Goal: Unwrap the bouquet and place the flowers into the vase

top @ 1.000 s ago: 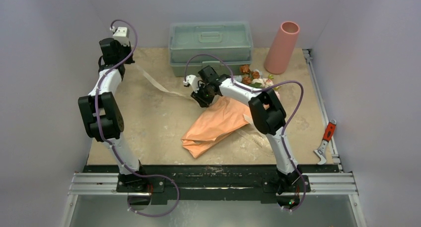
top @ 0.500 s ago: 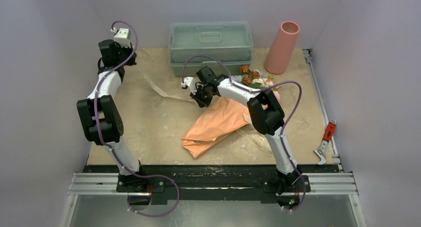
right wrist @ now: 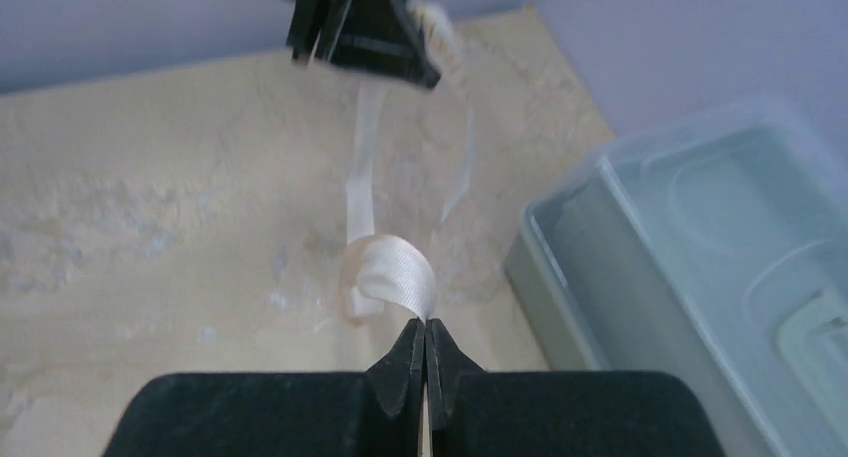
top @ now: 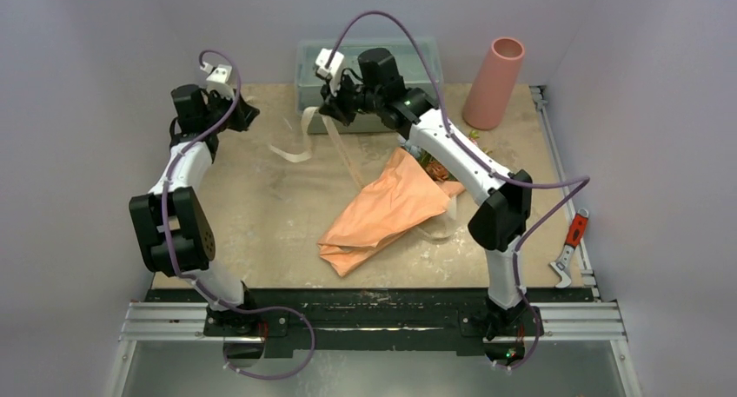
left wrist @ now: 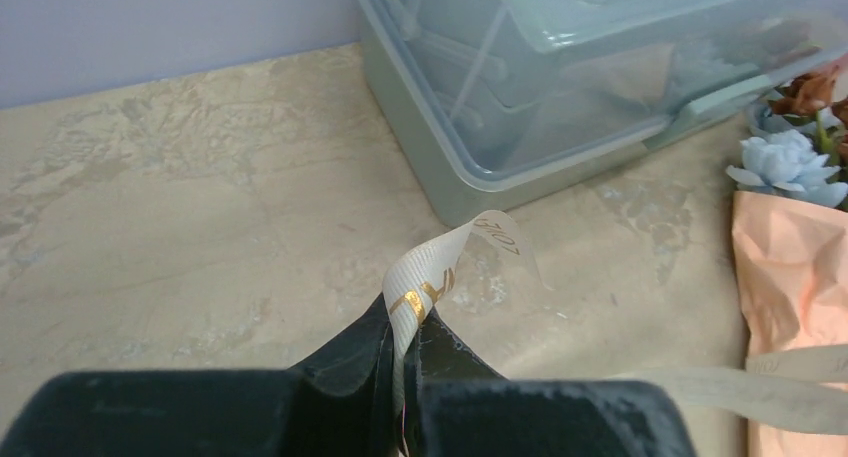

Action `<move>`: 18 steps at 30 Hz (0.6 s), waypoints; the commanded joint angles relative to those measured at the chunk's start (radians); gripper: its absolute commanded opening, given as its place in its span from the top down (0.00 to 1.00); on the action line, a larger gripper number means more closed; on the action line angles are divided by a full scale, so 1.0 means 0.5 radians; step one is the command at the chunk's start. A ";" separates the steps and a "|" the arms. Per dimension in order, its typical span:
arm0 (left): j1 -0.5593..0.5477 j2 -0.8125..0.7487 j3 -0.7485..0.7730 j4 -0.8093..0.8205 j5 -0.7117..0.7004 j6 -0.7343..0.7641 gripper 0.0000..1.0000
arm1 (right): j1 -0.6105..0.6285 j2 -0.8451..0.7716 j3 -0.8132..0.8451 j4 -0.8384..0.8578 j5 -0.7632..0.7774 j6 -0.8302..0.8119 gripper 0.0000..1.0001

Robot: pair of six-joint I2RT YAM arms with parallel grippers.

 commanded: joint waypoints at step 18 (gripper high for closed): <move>-0.016 -0.685 -0.467 0.085 0.918 -0.059 0.01 | -0.037 -0.228 0.517 0.787 -0.071 0.723 1.00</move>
